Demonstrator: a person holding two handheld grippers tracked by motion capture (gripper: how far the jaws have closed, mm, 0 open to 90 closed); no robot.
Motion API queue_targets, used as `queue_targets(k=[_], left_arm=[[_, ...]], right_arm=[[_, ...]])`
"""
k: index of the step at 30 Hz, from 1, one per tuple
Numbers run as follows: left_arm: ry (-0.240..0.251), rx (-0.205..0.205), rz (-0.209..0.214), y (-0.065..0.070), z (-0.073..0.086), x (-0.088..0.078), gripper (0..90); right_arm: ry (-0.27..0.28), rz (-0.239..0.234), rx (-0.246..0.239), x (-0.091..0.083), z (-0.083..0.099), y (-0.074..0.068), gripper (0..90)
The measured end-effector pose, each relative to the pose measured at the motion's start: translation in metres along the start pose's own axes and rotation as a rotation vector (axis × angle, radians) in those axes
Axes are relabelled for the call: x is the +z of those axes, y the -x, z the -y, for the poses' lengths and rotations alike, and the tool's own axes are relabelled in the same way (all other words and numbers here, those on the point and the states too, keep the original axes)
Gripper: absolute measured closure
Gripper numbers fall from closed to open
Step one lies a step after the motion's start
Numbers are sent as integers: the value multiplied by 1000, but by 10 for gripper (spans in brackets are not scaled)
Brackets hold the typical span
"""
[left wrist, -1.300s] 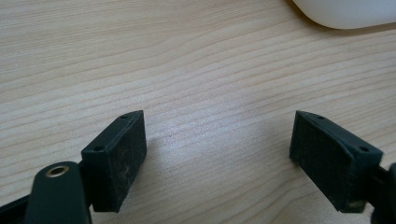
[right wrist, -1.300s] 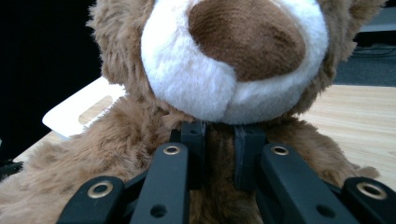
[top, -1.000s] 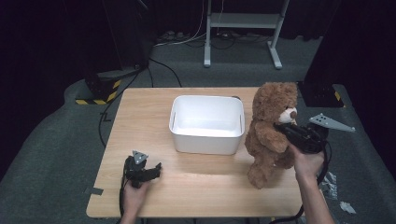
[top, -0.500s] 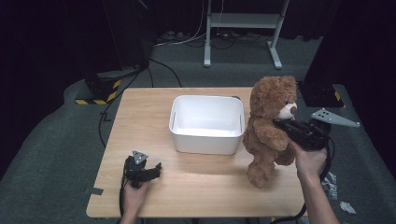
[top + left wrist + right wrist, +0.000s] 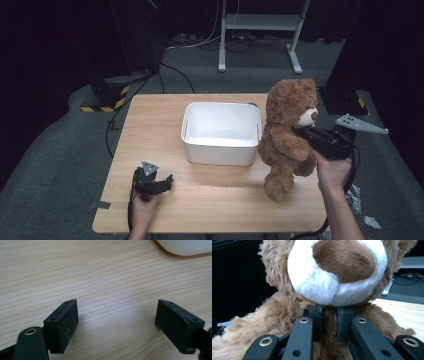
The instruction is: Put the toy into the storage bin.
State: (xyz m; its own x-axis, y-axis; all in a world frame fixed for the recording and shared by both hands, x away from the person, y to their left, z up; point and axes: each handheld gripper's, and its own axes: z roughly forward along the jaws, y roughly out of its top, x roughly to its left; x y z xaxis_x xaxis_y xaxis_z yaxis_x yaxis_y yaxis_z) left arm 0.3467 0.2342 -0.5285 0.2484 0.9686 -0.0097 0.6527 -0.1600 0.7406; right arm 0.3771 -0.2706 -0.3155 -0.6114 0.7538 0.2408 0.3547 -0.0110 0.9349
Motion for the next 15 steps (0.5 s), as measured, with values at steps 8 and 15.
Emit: queue_targets(k=[8,15], left_arm=[[0,0,0,0,0,0,187],[0,1,1,0,0,0,187]], right_arm=[[2,-15,-11,3,-9,-6,782],[-1,-24,-13,8,-15,-9,782]])
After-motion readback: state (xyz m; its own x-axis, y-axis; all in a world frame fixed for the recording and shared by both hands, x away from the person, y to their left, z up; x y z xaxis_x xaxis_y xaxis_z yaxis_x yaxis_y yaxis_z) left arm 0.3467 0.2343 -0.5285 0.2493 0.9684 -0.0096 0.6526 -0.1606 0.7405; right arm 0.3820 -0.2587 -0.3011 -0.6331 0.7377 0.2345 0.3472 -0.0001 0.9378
